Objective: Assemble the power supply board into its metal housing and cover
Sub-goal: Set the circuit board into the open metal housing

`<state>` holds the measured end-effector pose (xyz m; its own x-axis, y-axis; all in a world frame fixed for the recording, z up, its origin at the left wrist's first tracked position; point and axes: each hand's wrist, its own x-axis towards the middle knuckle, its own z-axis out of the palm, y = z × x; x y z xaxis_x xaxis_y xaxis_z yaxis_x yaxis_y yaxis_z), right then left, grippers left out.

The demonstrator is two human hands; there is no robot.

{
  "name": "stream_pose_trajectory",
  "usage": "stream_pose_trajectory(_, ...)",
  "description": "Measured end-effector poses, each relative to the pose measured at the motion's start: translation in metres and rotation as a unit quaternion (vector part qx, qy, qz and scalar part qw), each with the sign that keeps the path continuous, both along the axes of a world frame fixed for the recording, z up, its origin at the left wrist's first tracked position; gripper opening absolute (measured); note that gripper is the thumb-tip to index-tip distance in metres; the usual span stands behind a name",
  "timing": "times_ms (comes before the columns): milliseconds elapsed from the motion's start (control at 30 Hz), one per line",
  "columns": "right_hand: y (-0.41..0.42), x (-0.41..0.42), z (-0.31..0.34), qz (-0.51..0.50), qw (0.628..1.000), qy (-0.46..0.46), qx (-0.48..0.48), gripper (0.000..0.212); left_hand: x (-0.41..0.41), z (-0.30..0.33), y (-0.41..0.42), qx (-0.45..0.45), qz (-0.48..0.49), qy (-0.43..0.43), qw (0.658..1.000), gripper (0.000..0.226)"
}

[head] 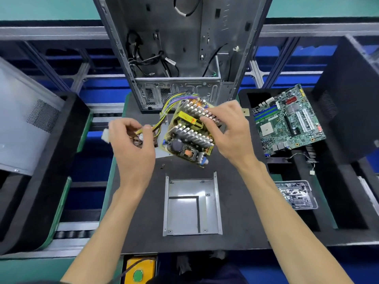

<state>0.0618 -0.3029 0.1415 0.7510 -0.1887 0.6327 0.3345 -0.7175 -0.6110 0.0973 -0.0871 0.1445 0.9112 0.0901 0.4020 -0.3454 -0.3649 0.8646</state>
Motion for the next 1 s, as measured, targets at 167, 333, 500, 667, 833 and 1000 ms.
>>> stream_pose_trajectory(167,0.011,0.001,0.013,0.091,0.992,0.040,-0.084,0.019,0.003,0.020,0.019,0.015,-0.146,0.080,0.986,0.032)
stream_pose_trajectory(333,0.029,-0.003,0.004,0.133,0.978,0.100,-0.123,0.021,-0.008,0.007,0.033,0.147,-0.171,0.139,0.964,0.015)
stream_pose_trajectory(500,0.039,-0.017,-0.016,0.163,0.966,0.156,-0.128,0.021,-0.022,-0.004,0.050,0.183,-0.220,0.181,0.941,0.038)
stream_pose_trajectory(667,0.042,-0.028,-0.023,0.171,0.956,0.200,-0.129,0.021,-0.030,-0.004,0.056,0.211,-0.284,0.210,0.911,0.035)
stream_pose_trajectory(833,0.036,-0.039,-0.026,0.162,0.941,0.250,-0.159,0.021,-0.046,-0.013,0.052,0.253,-0.314,0.254,0.879,0.062)
stream_pose_trajectory(1000,0.031,-0.052,-0.032,0.163,0.927,0.297,-0.163,0.023,-0.060,-0.026,0.048,0.355,-0.317,0.217,0.853,0.096)
